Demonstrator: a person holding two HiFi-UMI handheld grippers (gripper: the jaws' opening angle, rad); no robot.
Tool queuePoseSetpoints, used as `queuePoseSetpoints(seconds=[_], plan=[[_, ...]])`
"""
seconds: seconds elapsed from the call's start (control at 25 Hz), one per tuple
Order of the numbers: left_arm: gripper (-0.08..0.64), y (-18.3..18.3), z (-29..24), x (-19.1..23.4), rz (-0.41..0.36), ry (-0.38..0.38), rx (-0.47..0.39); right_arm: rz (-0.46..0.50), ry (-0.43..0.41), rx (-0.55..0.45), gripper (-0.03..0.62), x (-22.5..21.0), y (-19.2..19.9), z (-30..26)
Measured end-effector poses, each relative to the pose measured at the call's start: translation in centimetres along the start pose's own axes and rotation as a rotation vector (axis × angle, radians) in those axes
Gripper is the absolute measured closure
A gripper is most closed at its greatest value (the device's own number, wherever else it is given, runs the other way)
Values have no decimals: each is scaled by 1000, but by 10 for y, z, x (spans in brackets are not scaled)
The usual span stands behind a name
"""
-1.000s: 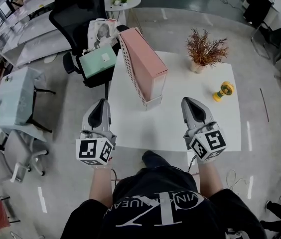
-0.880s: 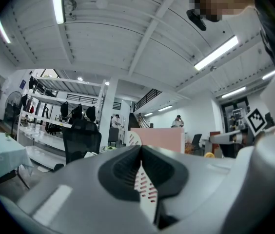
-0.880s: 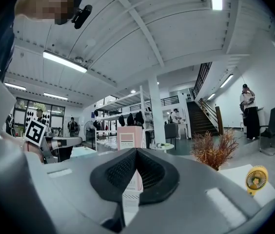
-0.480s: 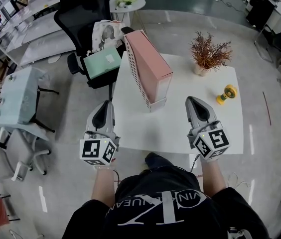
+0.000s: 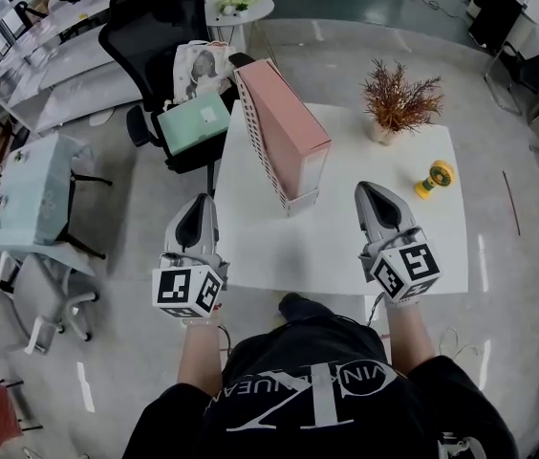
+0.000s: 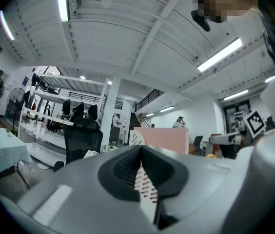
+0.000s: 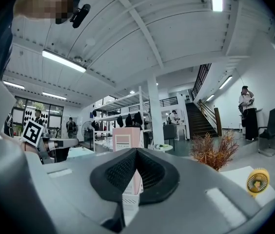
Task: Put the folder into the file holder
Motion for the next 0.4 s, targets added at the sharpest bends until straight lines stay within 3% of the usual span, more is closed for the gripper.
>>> queuePoseSetpoints(seconds=[0.4], plan=[[560, 1, -10, 6, 0, 7, 5, -10, 2, 6, 586, -2, 3, -10]])
Point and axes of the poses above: the fingertips, and each gripper's own axes: z backward along the fingers, x to its left, y out of its underside, the point moved 1 cm from there along z, backward along the fingers, and after that the axes turned 8 degrees about z, right-handed, at the moved point
